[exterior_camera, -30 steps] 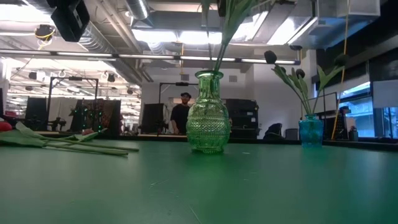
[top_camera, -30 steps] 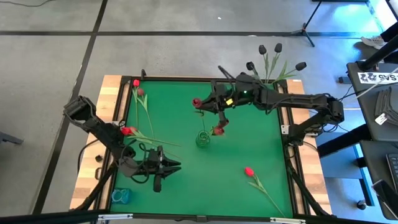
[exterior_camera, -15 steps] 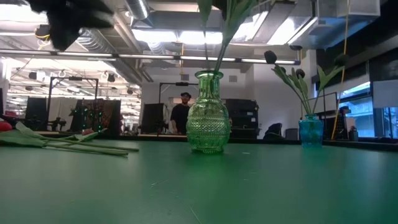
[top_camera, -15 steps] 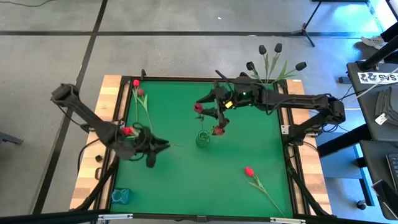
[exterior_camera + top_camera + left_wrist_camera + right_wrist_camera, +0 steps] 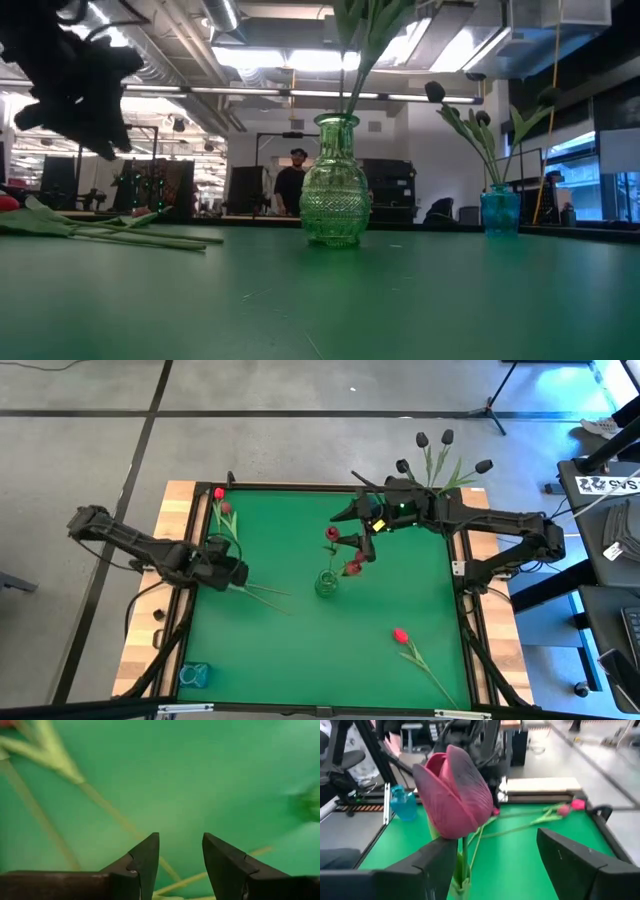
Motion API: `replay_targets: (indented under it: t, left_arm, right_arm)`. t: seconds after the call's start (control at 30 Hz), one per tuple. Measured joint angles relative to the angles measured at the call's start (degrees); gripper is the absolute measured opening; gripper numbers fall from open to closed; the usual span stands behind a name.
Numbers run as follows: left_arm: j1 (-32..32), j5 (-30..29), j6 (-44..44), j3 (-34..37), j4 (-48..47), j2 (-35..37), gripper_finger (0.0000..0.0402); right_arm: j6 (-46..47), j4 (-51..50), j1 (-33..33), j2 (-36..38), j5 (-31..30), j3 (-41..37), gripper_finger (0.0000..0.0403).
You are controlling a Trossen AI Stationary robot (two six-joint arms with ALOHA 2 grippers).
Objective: Sort flowers into vase by color
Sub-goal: Put the bottom pink flower into the green vase, then put the pink flower into the green vase
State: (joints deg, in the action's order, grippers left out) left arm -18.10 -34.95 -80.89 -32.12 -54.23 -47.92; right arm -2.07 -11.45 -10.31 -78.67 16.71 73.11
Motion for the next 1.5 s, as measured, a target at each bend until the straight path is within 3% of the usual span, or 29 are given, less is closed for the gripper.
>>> replay_targets:
  t: [0.2, 0.53, 0.8, 1.03, 1.13, 1.3, 1.5]
  left_arm:
    - [8.32, 4.06, 1.59, 0.0, -2.82, 0.23, 0.0148]
    - [22.85, 7.27, 4.94, 0.0, -6.74, 0.26, 0.0148]
    - [29.69, 2.56, 4.8, 0.0, -0.55, -0.17, 0.0148]
    - [29.89, -2.31, 3.06, 0.0, 1.37, -3.53, 0.0148]
    - [29.89, -5.1, 2.8, 0.0, 1.67, -5.07, 0.0148]
    - [29.89, -4.3, -2.11, 0.0, -0.96, -6.42, 0.0148]
    - [35.32, 0.59, -2.48, 0.0, 2.46, -10.78, 0.0148]
  right_arm:
    - [-0.93, -9.4, 0.13, -0.27, 1.23, 5.02, 0.0269]
    - [3.57, -10.54, 1.49, -0.13, 2.94, 9.61, 0.0269]
    - [2.72, -15.81, 9.61, -0.17, -7.25, 11.16, 0.0269]
    - [3.12, -19.18, 13.76, -0.07, -22.25, 11.09, 0.0269]
    - [3.12, -19.82, 13.78, 0.09, -25.18, 11.88, 0.0269]
    - [2.39, -24.09, 15.42, 1.08, -26.53, 16.88, 0.0269]
    - [-1.61, -24.67, 26.03, 3.61, -41.45, 18.11, 0.0269]
